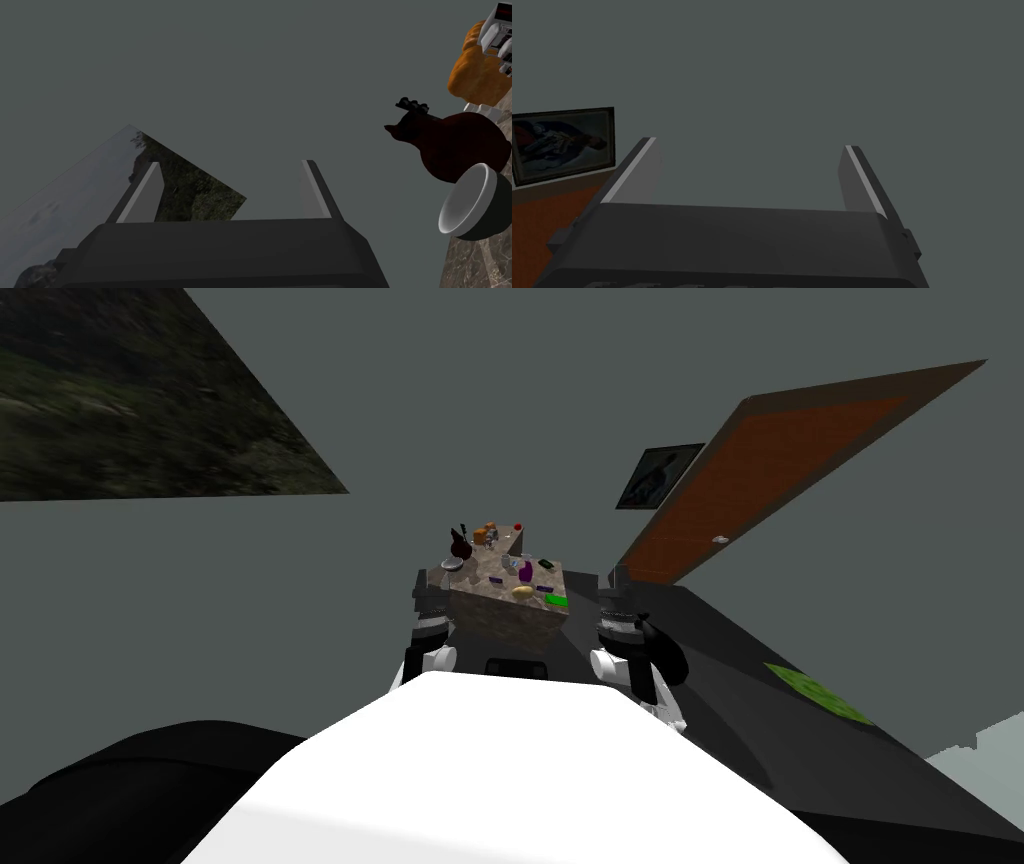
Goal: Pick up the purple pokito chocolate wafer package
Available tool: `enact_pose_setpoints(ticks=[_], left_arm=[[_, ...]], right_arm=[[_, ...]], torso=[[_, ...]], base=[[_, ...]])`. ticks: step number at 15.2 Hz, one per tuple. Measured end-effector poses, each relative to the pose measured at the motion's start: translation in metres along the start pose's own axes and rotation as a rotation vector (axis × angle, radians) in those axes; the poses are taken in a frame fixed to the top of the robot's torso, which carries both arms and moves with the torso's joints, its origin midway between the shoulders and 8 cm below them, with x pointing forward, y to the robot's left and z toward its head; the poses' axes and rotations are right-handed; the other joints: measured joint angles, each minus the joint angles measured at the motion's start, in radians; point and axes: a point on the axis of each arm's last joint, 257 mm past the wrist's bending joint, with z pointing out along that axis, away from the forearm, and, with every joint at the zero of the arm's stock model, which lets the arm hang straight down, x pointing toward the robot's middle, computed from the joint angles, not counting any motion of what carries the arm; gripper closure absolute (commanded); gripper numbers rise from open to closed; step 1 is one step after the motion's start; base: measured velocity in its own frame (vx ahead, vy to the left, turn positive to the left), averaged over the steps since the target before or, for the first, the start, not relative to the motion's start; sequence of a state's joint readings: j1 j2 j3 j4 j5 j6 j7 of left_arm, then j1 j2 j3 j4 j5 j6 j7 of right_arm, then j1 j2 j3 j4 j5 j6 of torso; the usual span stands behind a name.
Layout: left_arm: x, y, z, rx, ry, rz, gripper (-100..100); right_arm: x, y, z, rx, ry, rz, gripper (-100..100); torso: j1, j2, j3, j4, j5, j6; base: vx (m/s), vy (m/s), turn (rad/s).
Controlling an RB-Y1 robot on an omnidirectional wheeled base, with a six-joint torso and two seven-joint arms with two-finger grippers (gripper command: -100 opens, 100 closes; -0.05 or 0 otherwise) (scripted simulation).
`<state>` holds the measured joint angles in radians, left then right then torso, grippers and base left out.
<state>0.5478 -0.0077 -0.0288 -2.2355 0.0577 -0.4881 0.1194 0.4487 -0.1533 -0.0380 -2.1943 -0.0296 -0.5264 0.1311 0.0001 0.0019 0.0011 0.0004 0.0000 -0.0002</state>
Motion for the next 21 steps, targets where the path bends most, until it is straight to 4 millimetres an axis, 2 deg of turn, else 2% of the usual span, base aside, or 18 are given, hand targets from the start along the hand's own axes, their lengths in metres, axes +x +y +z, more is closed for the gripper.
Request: enact_pose_setpoints(ticks=[12, 21], left_arm=[[0.0, 0.0, 0.0, 0.0, 0.0, 0.0, 0], [0.0, 0.0, 0.0, 0.0, 0.0, 0.0, 0]], right_arm=[[0.028, -0.027, -0.01, -0.017, 0.29, -0.208, -100], [0.047, -0.06, -0.036, -0.016, 0.545, -0.362, -100]], torso=[[0.001, 0.001, 0.001, 0.0, 0.0, 0.0], [0.002, -0.001, -0.001, 0.0, 0.0, 0.0]], base=[[-0.038, 0.023, 0.075], [-0.022, 0.033, 0.112]])
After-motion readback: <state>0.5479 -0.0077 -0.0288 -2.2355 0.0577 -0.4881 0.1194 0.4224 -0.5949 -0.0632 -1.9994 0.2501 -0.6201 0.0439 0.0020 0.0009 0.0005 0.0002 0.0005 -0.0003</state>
